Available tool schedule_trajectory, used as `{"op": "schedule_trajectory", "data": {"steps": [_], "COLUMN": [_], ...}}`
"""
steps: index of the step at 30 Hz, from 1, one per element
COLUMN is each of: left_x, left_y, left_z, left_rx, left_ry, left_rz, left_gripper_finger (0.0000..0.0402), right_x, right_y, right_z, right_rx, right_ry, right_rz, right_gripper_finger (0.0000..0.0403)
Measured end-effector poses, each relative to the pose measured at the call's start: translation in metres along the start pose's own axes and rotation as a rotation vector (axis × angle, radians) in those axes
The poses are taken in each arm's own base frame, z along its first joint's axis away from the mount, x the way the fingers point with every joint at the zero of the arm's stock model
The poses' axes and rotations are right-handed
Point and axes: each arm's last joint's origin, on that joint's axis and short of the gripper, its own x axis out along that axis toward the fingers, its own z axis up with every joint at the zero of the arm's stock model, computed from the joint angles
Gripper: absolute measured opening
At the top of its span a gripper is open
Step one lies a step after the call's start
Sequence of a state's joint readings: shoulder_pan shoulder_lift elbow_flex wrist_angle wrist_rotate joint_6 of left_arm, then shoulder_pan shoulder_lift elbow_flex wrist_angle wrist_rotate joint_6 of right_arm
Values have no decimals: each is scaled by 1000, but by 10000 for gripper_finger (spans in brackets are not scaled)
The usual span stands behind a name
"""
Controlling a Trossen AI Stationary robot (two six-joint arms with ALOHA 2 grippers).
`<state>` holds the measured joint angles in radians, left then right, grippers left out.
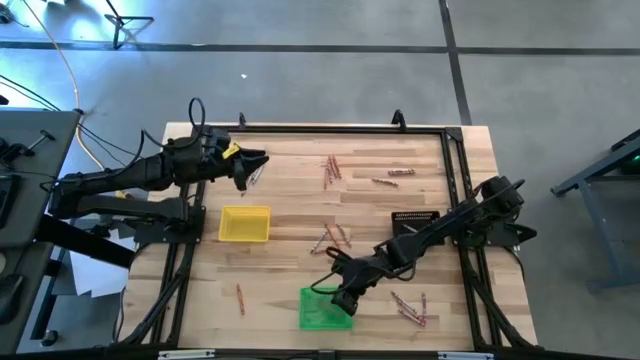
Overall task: Sort crayons
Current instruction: Put the pink crayon into the green bin
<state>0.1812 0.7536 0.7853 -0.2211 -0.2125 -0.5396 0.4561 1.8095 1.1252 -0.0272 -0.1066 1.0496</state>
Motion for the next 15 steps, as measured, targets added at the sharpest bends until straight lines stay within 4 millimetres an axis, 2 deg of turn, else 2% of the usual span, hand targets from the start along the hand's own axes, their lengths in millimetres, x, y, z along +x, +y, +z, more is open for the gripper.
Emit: {"op": "schedule_trajectory", "data": {"steps": [3,8,11,15], "left_x": [0,-2,-3,-5], "left_y": [-2,-9,-14,-18], "left_z": [-1,-6,-8,-11], "left_rx": [2,6,35,87], "left_ry": [11,72,98,113], "left_rz": [-20,-122,-172,-210], "left_gripper_finger": [126,126,126,126], "right_x": [0,-2,-5,-13], "right_y": [0,-8,-21,-48], "right_z": [1,14,28,48], "right_rx": [-1,27,93,212], "right_ry": [-38,-231,-303,-298], "right_rz": [-19,-132,-210,-326], "right_gripper_finger": [104,98,93,89]}}
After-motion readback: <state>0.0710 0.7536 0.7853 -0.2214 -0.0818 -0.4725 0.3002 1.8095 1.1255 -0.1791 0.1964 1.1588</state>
